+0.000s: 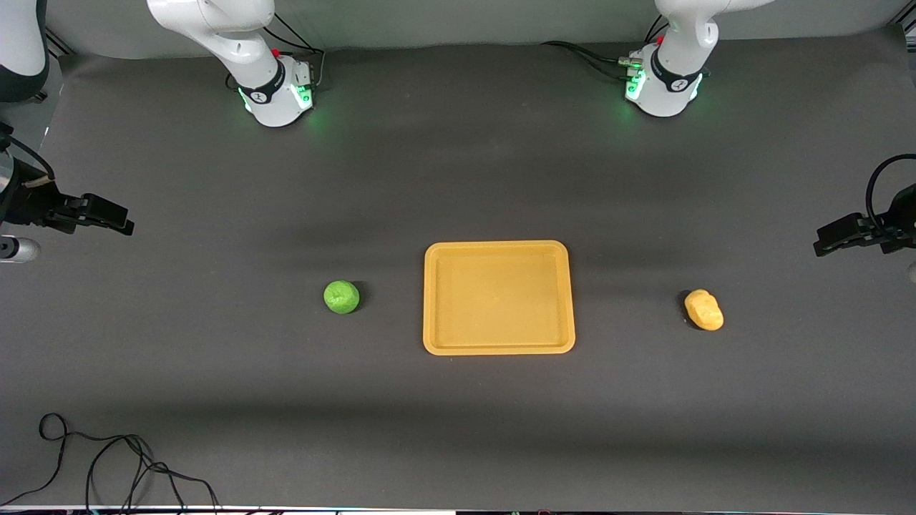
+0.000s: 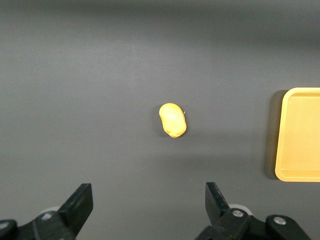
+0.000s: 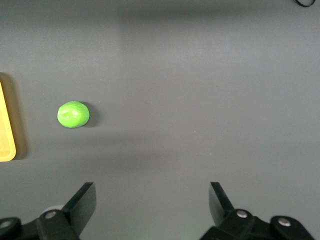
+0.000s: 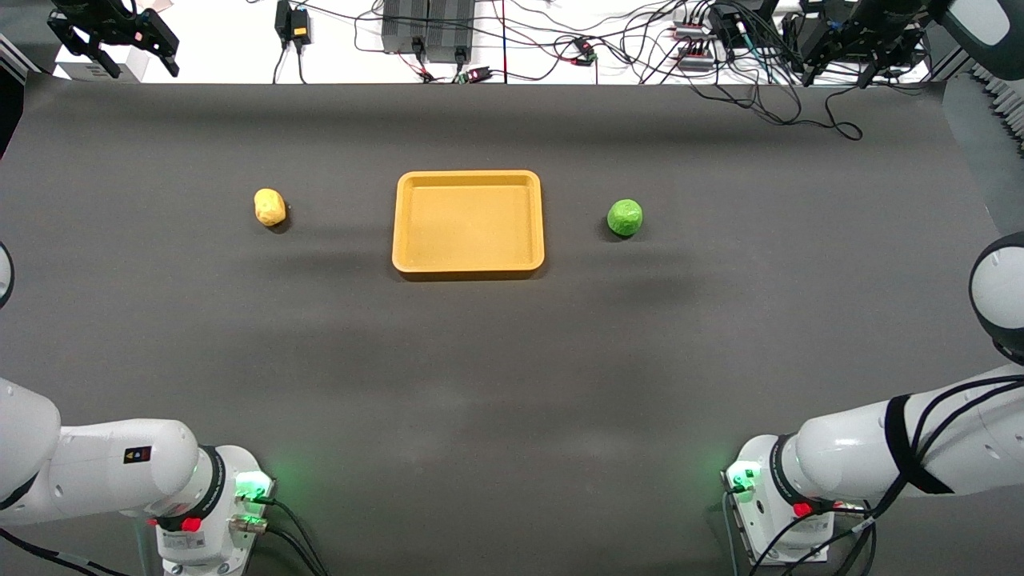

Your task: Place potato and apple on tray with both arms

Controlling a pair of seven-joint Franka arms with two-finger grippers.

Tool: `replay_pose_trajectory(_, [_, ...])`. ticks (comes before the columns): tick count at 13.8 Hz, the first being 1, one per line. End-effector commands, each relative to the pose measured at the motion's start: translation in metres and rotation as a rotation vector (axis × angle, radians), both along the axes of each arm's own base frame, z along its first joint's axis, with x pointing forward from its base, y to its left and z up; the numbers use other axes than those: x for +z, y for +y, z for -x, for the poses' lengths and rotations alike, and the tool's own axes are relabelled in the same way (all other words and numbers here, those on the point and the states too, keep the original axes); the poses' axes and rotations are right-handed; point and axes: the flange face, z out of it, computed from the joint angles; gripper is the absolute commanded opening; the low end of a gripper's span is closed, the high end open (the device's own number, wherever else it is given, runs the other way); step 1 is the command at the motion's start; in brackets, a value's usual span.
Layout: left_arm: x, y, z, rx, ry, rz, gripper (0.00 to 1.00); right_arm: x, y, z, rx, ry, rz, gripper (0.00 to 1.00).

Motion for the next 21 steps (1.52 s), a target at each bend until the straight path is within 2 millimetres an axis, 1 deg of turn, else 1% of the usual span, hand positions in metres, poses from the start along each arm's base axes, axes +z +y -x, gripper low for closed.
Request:
replay_pose_trajectory(1, [-0.003, 0.001, -0.006, 0.009, -0.019, 0.001, 1.0, 0.005, 0.005, -0.001, 0.01, -0.015, -0.011, 1.0])
replay_pose_trajectory(4, [-0.015, 0.001, -0.011, 0.003, -0.008, 0.001, 1.0, 0.005, 0.006, 0.0, 0.026, -0.017, -0.01, 1.0])
replay_pose_trajectory(6, [-0.03, -0.002, -0.016, -0.004, 0.018, 0.004, 1.0, 0.003, 0.004, -0.001, 0.022, -0.009, -0.01, 1.0])
replay_pose_trajectory(7, [-0.042, -0.001, -0.017, -0.002, 0.039, 0.006, 1.0, 0.005, 0.004, 0.0, 0.022, -0.01, -0.01, 1.0])
replay_pose_trajectory(8, [-0.059, 0.0, -0.02, -0.001, 0.044, 0.007, 1.0, 0.004, 0.004, -0.001, 0.022, -0.009, -0.01, 1.0])
replay_pose_trajectory(10, [-0.094, -0.007, -0.023, -0.003, -0.008, 0.008, 0.99, 0.002, 0.004, -0.003, 0.022, -0.009, -0.01, 1.0])
replay_pose_trajectory(11, [-0.118, -0.011, -0.026, -0.009, -0.01, 0.009, 1.0, 0.002, 0.004, -0.003, 0.022, -0.009, -0.01, 1.0])
replay_pose_trajectory(13, [-0.183, -0.011, -0.033, -0.019, 0.053, 0.019, 0.99, 0.002, 0.004, -0.003, 0.023, -0.01, -0.01, 1.0])
replay_pose_trajectory(15, [-0.249, -0.033, -0.039, -0.013, 0.088, 0.047, 0.96, 0.003, 0.004, -0.003, 0.023, -0.012, -0.01, 1.0])
replay_pose_trajectory(16, [-0.275, -0.033, -0.037, -0.001, 0.087, 0.058, 0.95, 0.003, 0.004, -0.003, 0.023, -0.012, -0.01, 1.0])
replay_pose_trajectory(17, [-0.3, -0.029, -0.031, 0.01, 0.071, 0.06, 0.93, 0.002, 0.003, -0.003, 0.022, -0.01, -0.01, 1.0])
replay_pose_trajectory(19, [-0.342, -0.027, -0.021, 0.04, 0.007, 0.068, 0.93, 0.002, 0.004, -0.003, 0.023, -0.009, -0.01, 1.0])
replay_pose_trajectory(20, [-0.359, -0.029, -0.018, 0.05, 0.01, 0.073, 0.93, 0.001, 0.003, -0.003, 0.025, -0.01, -0.006, 1.0])
replay_pose_trajectory(21, [-0.367, -0.026, -0.016, 0.059, 0.025, 0.074, 0.93, 0.002, 0.003, -0.003, 0.025, -0.013, -0.006, 1.0])
